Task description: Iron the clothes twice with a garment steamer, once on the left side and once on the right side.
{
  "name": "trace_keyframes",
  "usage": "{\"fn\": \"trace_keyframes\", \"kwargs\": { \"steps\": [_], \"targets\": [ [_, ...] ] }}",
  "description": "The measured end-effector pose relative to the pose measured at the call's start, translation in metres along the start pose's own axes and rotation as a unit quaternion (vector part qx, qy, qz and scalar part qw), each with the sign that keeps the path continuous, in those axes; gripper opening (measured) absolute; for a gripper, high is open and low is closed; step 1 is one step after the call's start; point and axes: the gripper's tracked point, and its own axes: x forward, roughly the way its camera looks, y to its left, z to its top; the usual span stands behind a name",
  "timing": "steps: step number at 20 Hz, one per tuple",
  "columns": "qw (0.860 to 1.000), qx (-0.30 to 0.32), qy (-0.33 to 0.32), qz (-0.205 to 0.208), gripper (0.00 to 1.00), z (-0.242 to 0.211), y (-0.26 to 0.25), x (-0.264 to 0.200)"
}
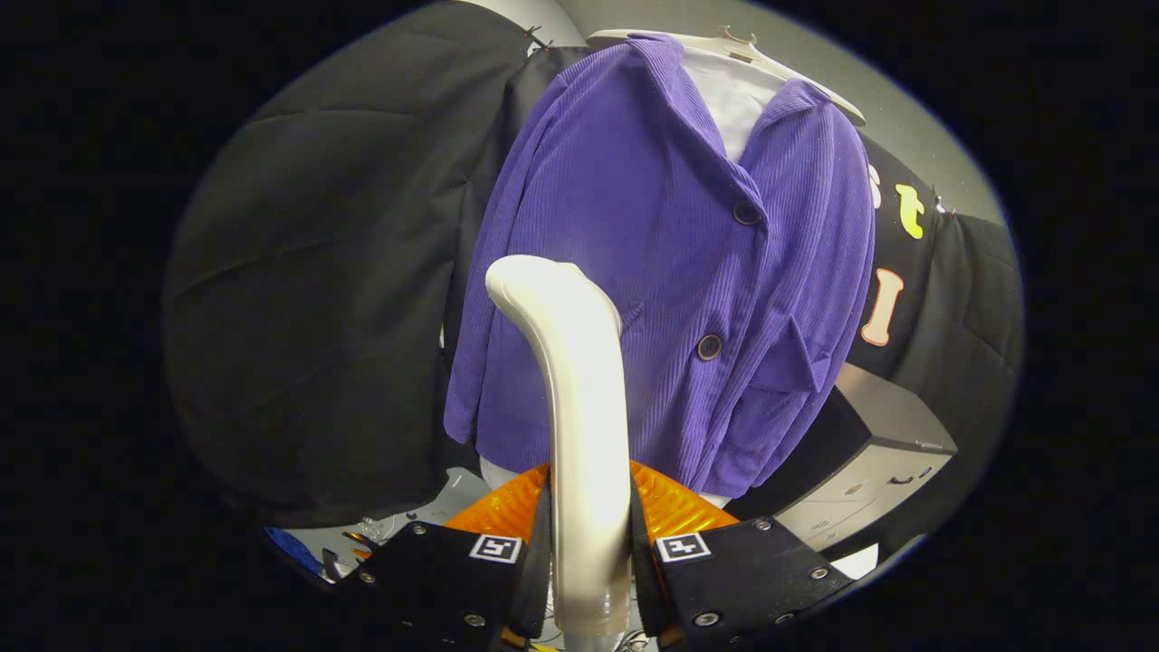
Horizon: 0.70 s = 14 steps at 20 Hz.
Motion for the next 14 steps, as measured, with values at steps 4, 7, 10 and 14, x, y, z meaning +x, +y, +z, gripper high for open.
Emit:
{"fn": "trace_keyframes", "kwargs": {
  "steps": [4, 7, 10, 14],
  "targets": [
    [0.999, 0.009, 0.029, 0.015, 0.40, -0.025, 0.014, 0.001],
    [0.997, 0.020, 0.071, 0.035, 0.40, -0.054, 0.018, -0.003],
    [0.995, 0.025, 0.087, 0.045, 0.40, -0.068, 0.004, -0.016],
    [0.995, 0.038, 0.075, 0.047, 0.40, -0.057, -0.035, -0.039]
  ]
}}
